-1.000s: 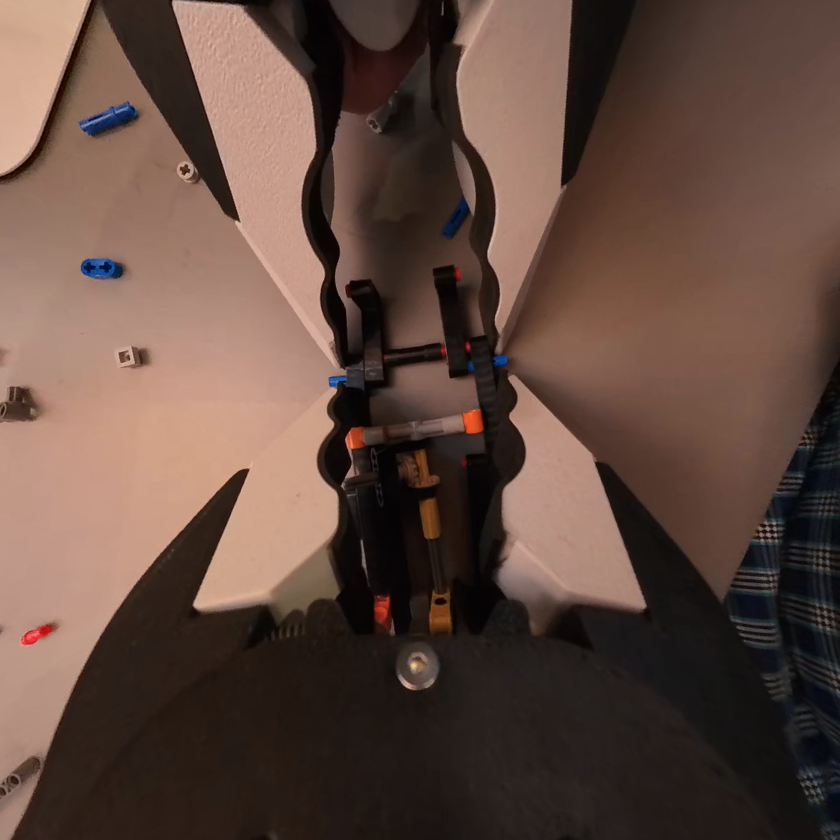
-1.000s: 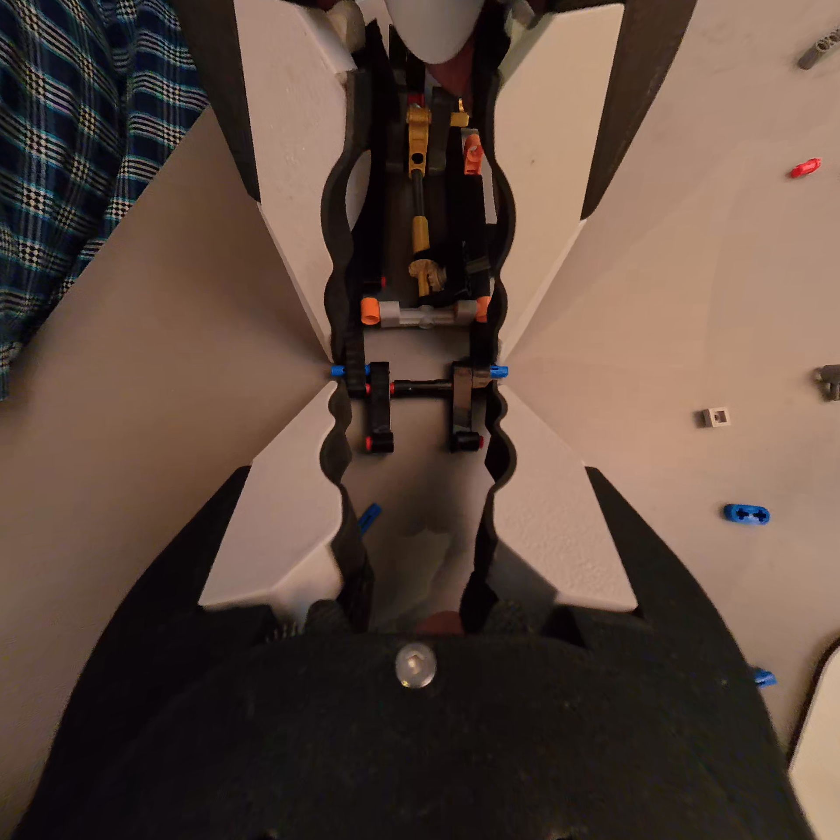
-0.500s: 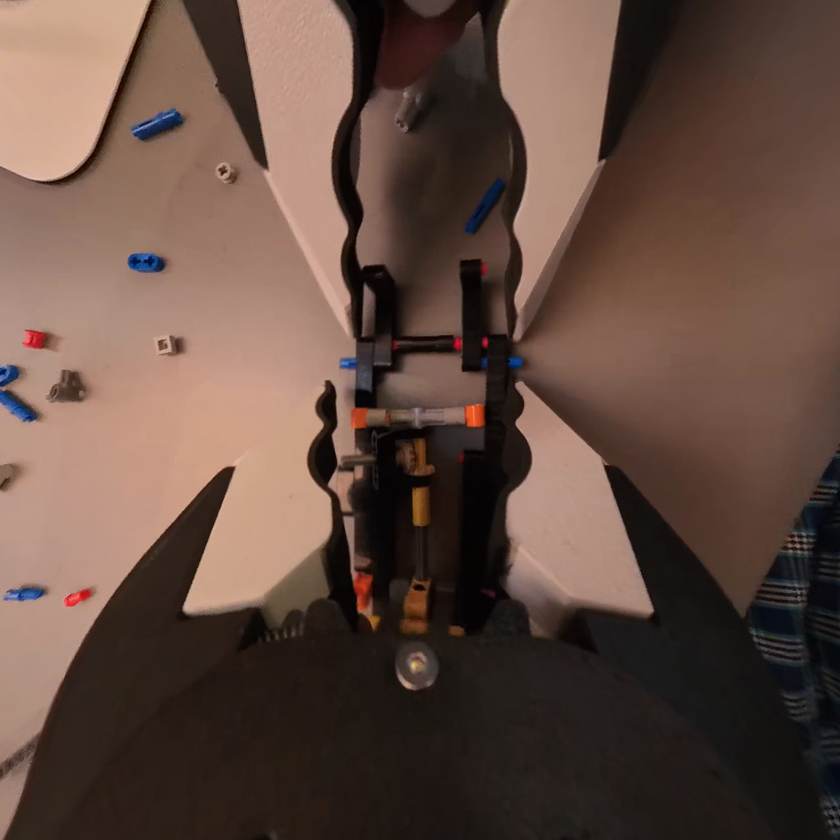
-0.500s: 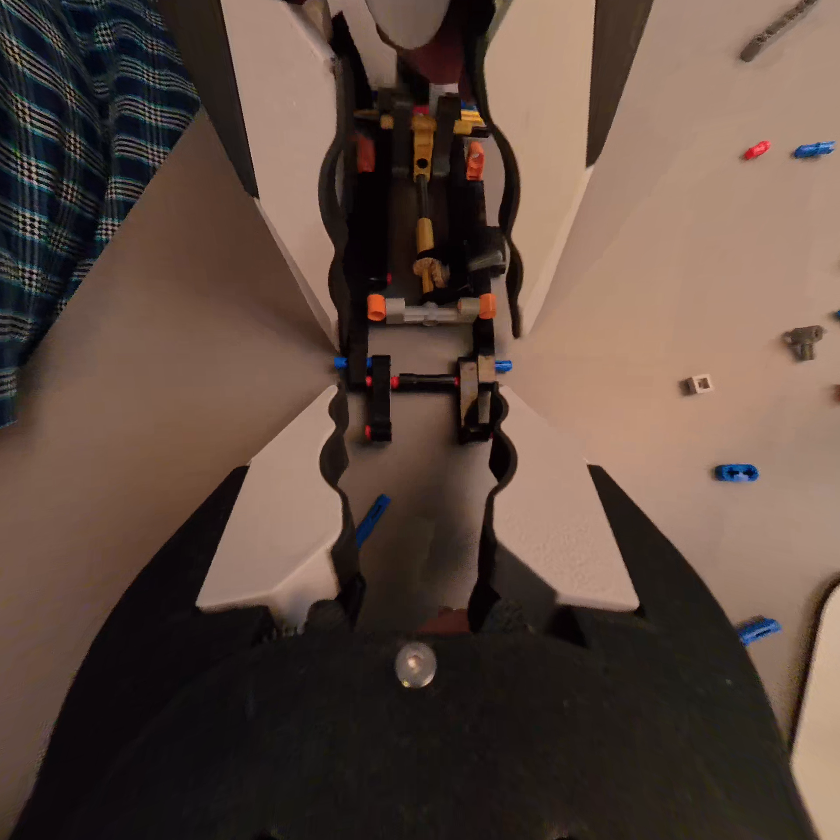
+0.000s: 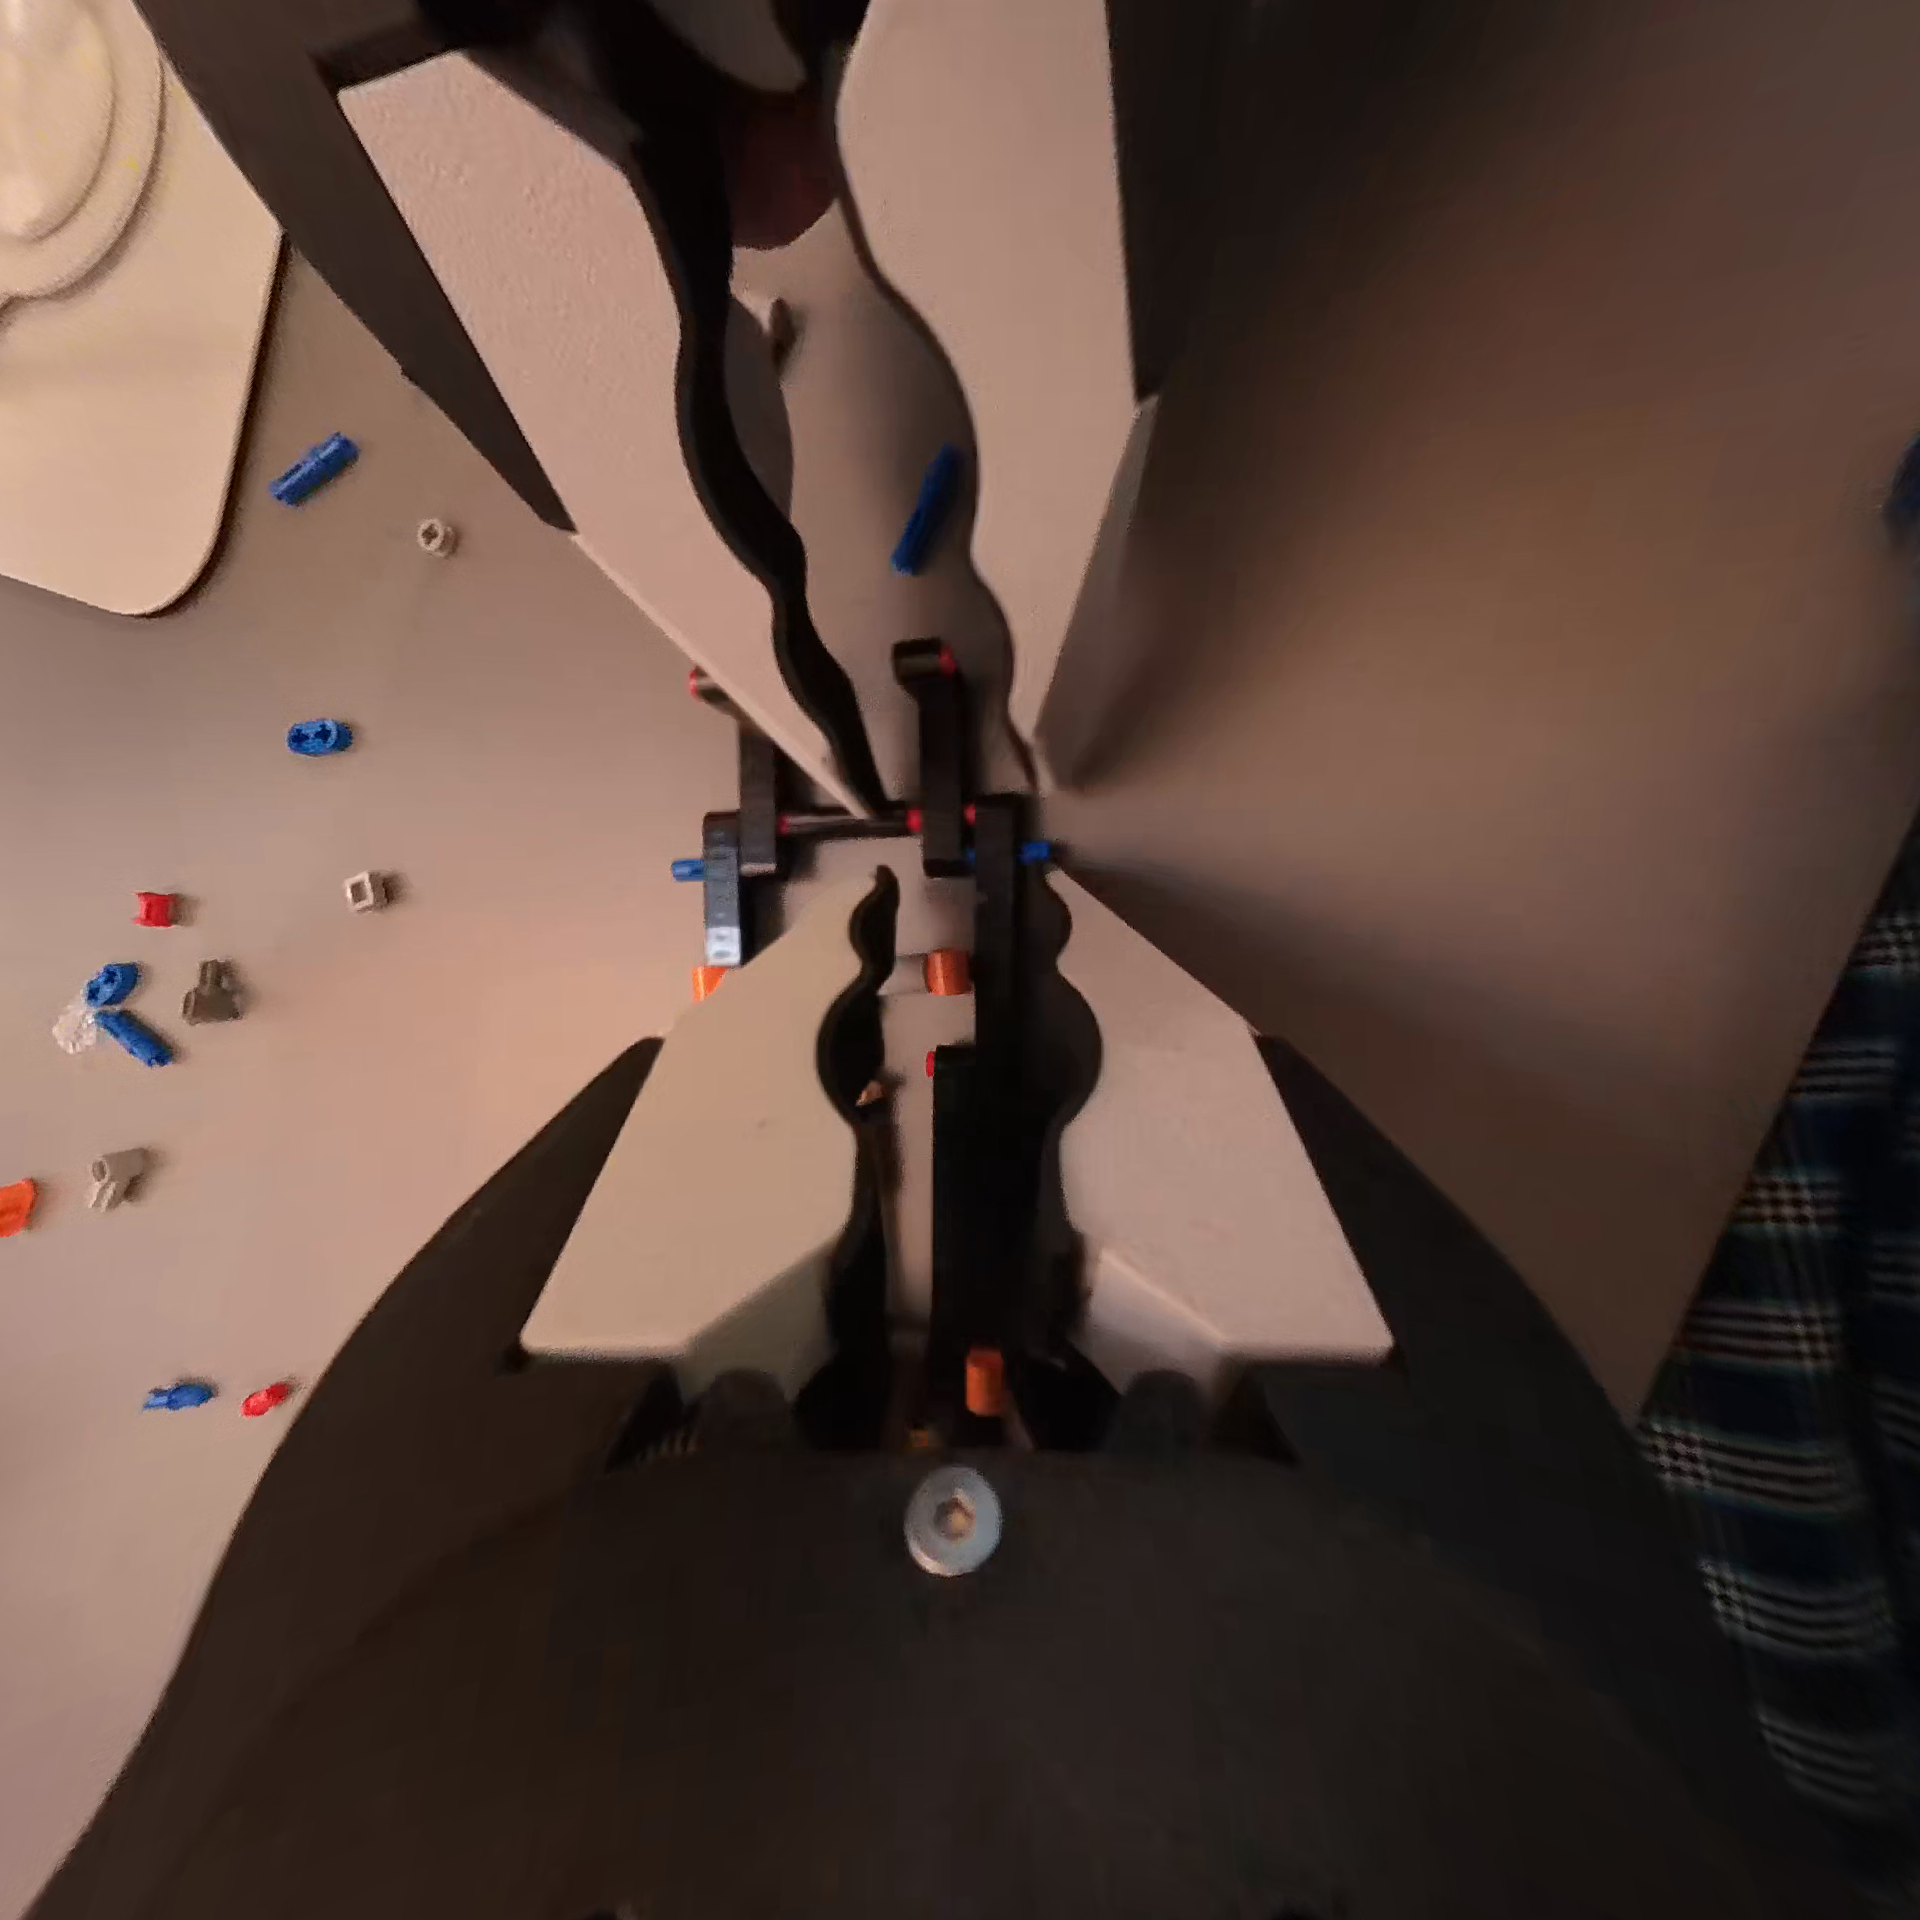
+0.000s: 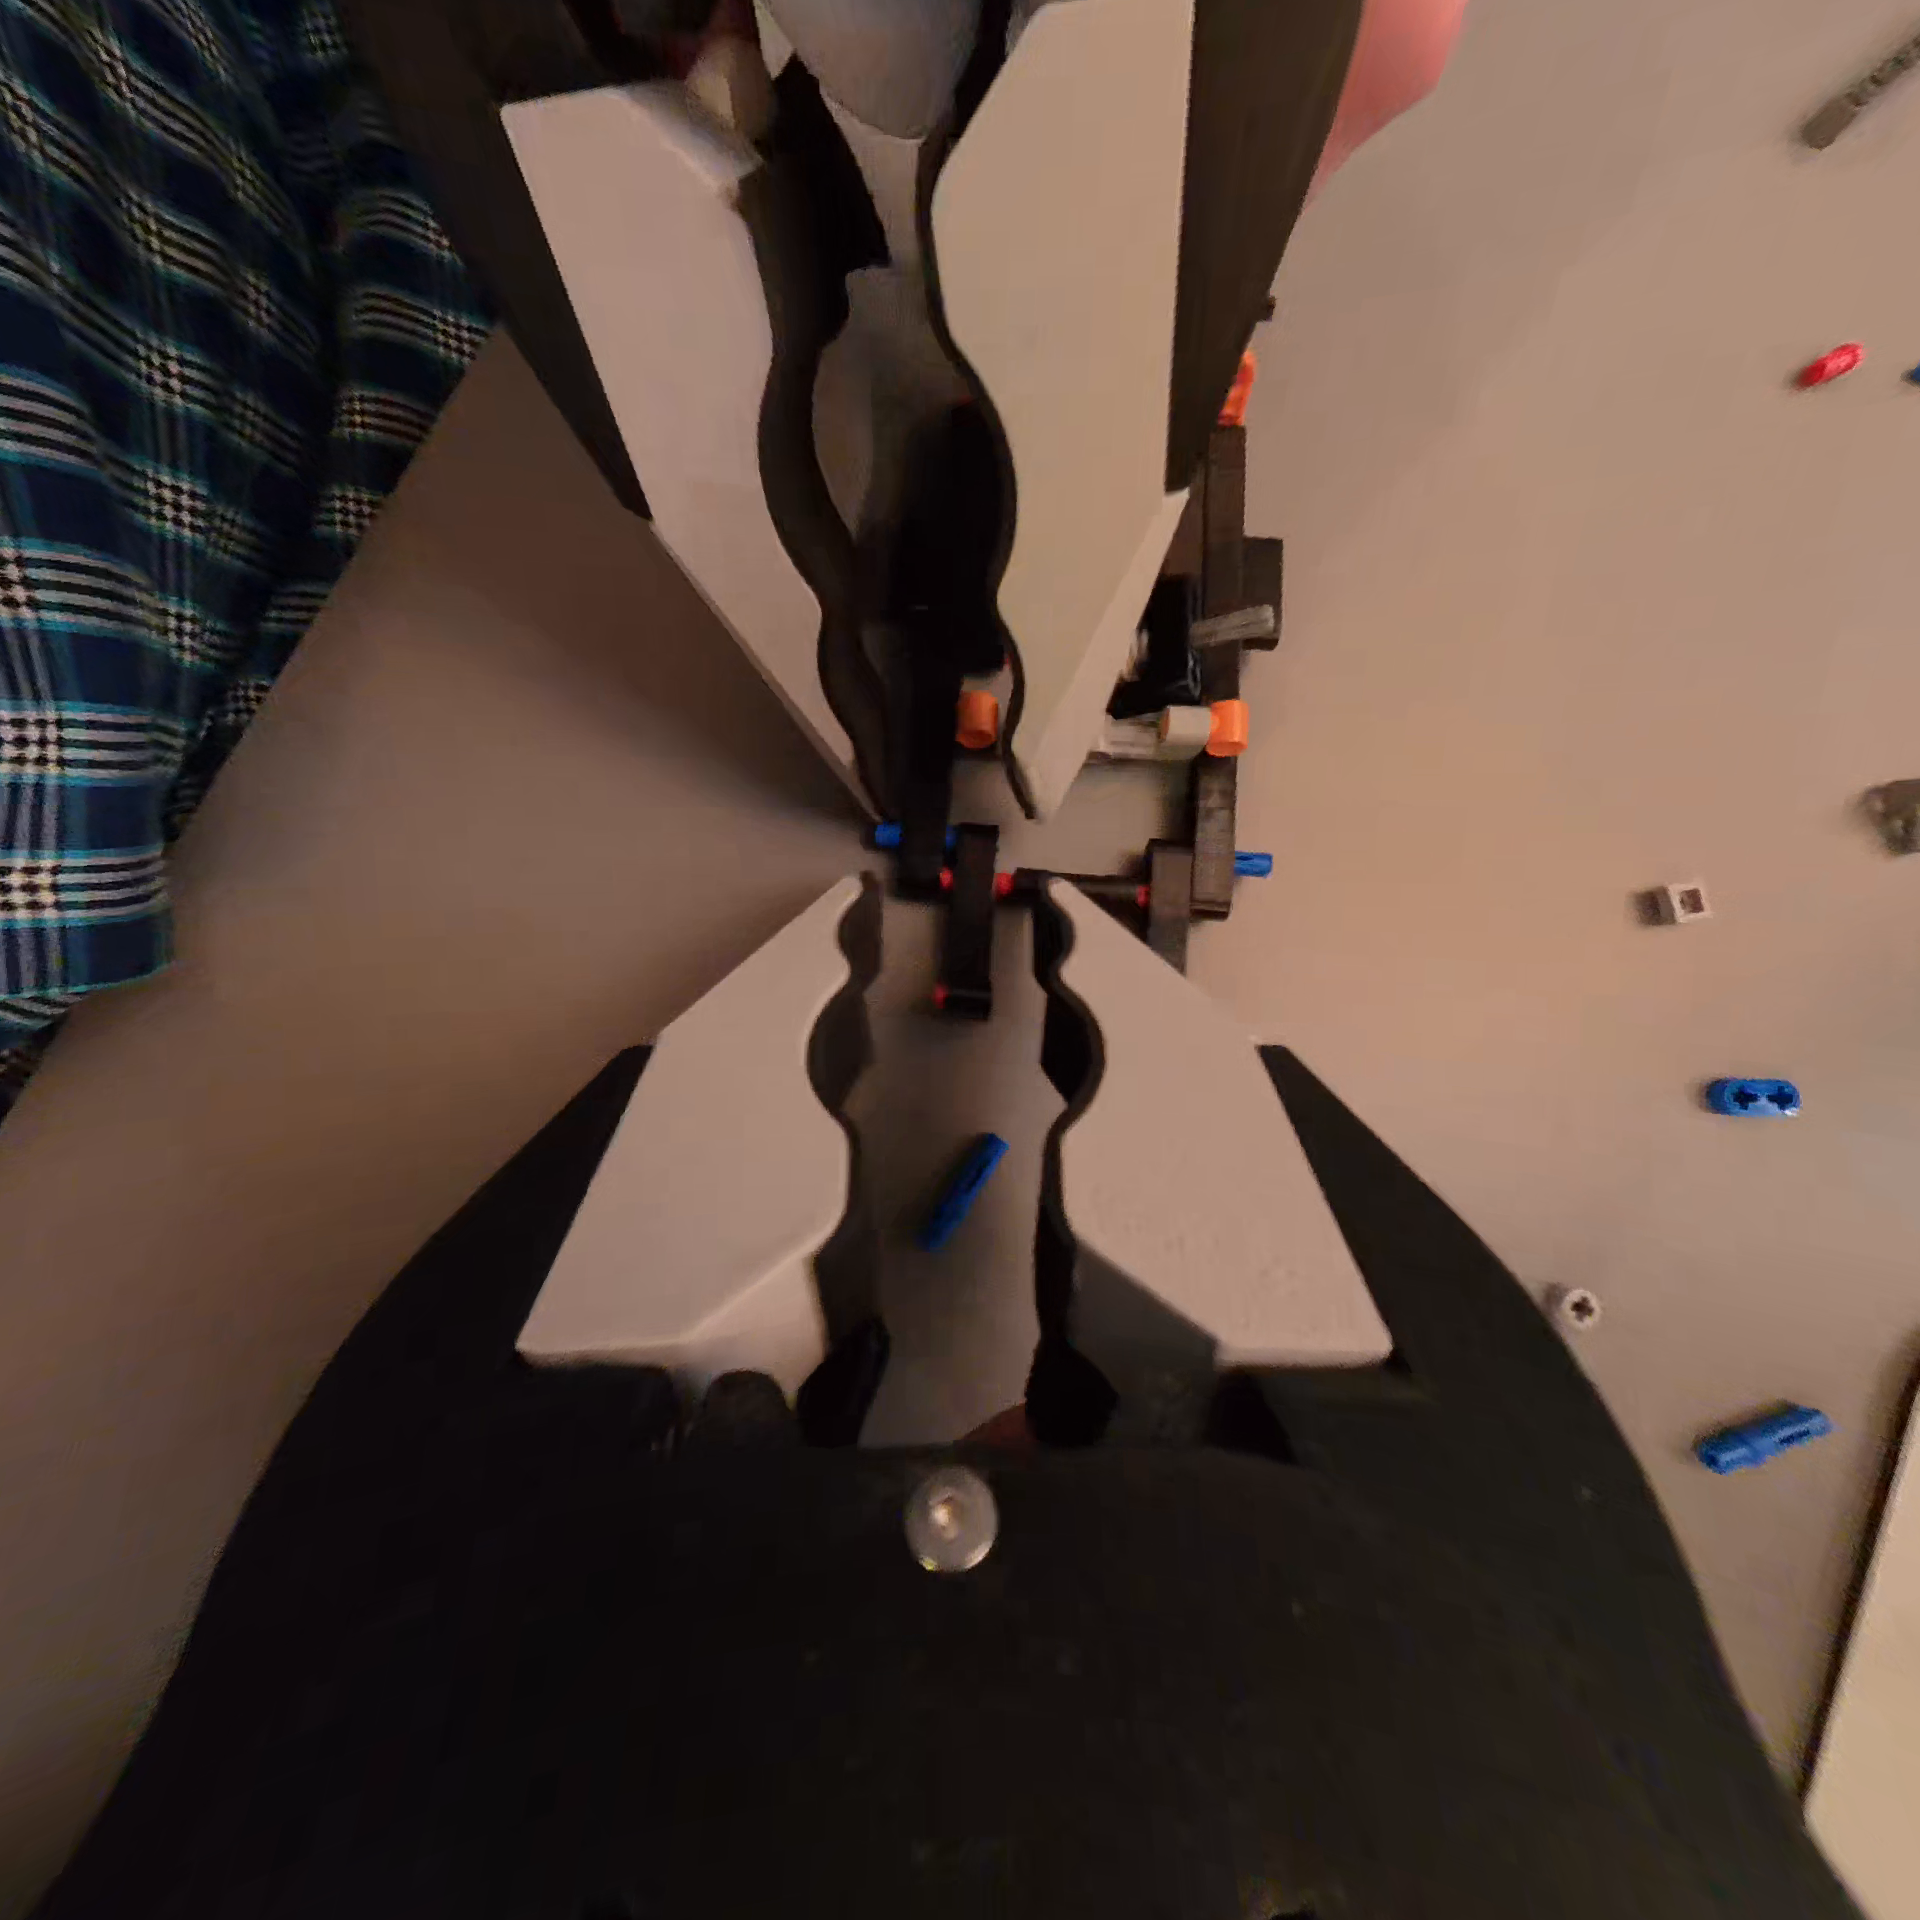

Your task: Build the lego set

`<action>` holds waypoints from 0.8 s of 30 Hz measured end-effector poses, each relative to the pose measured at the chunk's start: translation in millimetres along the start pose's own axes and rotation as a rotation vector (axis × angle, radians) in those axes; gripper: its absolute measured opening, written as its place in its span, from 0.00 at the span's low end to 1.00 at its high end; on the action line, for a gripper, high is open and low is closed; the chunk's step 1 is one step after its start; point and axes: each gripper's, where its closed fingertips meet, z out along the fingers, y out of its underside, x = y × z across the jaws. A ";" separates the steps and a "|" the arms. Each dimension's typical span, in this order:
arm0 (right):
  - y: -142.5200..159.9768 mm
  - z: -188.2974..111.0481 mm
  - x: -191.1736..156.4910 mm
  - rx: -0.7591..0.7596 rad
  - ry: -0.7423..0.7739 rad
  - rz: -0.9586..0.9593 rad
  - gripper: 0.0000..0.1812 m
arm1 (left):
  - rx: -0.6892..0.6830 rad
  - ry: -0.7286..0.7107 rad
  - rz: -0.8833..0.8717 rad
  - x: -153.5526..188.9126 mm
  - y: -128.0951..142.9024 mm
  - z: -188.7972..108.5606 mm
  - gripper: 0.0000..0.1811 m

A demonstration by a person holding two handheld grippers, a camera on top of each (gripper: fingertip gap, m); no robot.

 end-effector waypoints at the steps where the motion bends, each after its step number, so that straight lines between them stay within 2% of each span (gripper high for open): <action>1: -0.6 -0.1 -1.3 0.008 -0.008 0.003 0.10 | 0.005 0.011 -0.003 1.4 -1.0 1.1 0.11; 16: -0.3 1.3 1.7 0.091 -0.015 0.029 0.08 | 0.021 0.098 -0.076 1.8 -1.9 5.0 0.10; 24: 0.1 1.4 1.9 0.102 -0.019 0.012 0.07 | 0.016 0.090 -0.045 2.4 -2.5 5.5 0.08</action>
